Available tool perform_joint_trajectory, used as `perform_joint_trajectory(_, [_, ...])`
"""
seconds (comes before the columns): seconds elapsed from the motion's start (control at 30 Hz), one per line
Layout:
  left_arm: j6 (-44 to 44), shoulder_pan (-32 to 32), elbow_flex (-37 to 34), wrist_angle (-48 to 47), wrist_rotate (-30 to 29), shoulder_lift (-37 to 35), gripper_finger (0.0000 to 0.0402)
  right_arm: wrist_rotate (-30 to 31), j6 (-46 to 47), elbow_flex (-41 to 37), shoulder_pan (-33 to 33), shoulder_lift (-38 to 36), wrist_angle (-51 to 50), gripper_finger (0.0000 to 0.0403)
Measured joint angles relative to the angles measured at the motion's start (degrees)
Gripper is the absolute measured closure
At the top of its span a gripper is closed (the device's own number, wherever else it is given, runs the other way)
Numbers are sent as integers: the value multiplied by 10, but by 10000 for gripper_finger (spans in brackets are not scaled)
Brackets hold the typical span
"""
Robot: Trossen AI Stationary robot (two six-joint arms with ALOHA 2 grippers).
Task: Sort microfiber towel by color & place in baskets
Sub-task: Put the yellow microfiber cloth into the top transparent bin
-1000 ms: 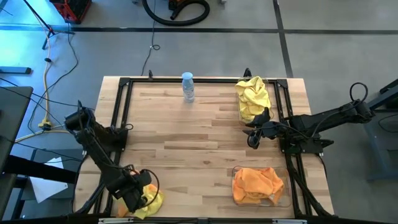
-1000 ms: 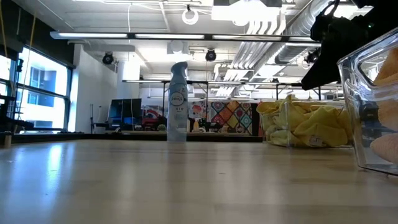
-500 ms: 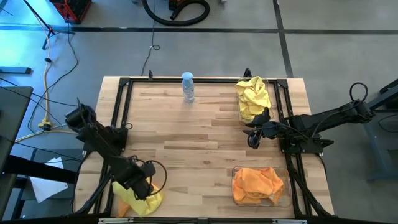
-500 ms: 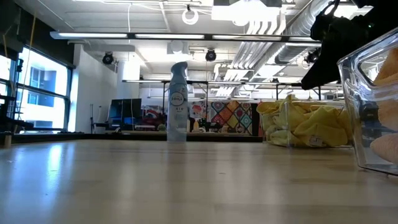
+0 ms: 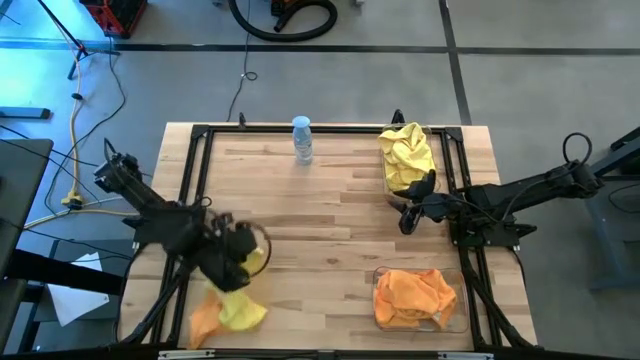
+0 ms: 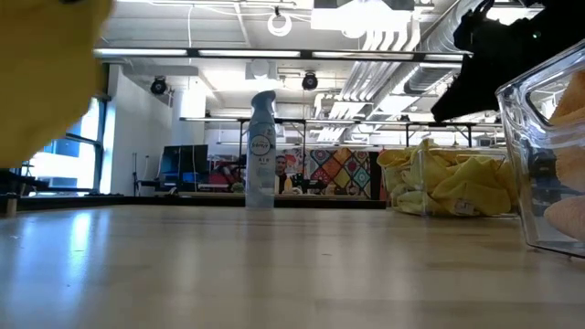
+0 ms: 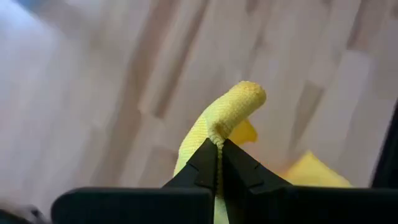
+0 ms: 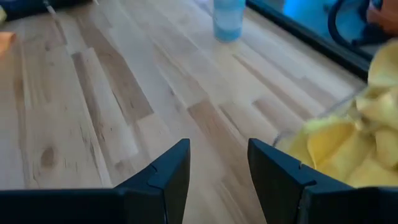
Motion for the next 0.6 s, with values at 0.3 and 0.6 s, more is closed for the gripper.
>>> perform_joint_trajectory(0.3, [265, 191, 88, 59, 5, -3, 401, -31, -165, 0, -25, 1, 191, 237])
perform_joint_trajectory(0.6, [453, 362, 107, 232, 116, -3, 401, -79, -240, 38, -71, 102, 322, 178])
